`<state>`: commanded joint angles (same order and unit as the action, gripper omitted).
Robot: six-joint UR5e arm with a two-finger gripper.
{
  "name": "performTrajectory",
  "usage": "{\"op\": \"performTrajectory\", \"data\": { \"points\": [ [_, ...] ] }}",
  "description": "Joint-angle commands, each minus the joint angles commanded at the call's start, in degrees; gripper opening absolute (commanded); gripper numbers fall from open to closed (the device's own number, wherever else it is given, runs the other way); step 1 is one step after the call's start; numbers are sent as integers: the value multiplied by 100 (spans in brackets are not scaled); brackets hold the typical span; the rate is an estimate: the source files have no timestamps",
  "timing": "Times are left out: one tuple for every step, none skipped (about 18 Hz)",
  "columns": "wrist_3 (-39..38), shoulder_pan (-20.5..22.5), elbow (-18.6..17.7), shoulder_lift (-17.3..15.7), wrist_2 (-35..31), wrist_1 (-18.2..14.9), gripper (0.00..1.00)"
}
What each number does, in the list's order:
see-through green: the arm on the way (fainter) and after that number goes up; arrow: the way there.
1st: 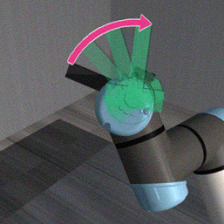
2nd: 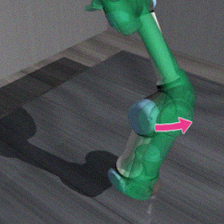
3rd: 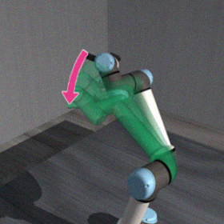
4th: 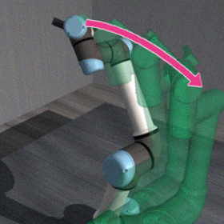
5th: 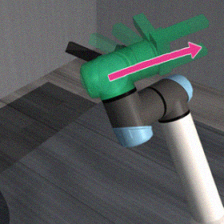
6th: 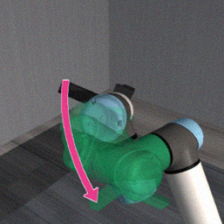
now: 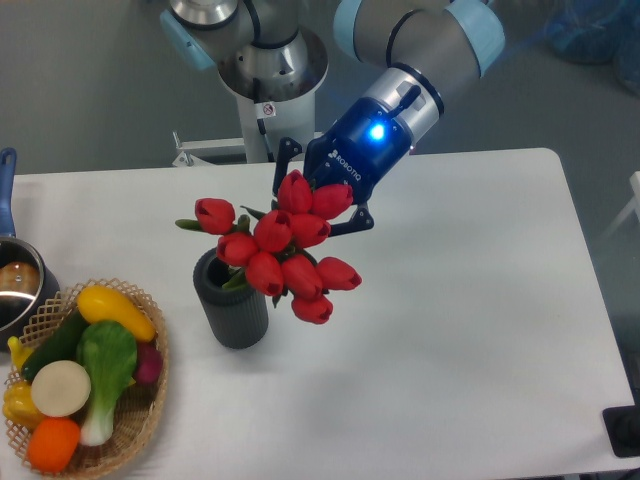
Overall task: Insert the flowers into the vase
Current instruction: 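Lower the tulip stems into the vase opening, then push the tulips deeper into the vase and straighten them upright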
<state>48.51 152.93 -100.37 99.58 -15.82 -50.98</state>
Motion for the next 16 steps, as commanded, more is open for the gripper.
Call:
{"op": "performTrajectory", "data": {
  "points": [
    [0, -26, 0, 26, 0, 9, 8],
    [0, -61, -9, 53, 0, 9, 8],
    [0, -79, -17, 62, 0, 0, 9],
    [0, -79, -78, 62, 0, 9, 9],
    [0, -79, -114, 53, 0, 9, 10],
    [0, -79, -158, 53, 0, 9, 10],
    [9, -79, -167, 53, -9, 9, 10],
    [18, -79, -210, 62, -35, 9, 10],
    [96, -88, -263, 71, -53, 9, 11],
    [253, -88, -351, 97, -61, 9, 12],
    [412, -88, -412, 106, -70, 9, 12],
    [509, -88, -465, 132, -79, 9, 12],
    [562, -88, -483, 167, -88, 9, 12],
    [589, -88, -492, 176, -123, 9, 12],
    [615, -97, -501, 202, -158, 26, 12],
    [624, -105, -518, 229, -210, 44, 12]
  ]
}}
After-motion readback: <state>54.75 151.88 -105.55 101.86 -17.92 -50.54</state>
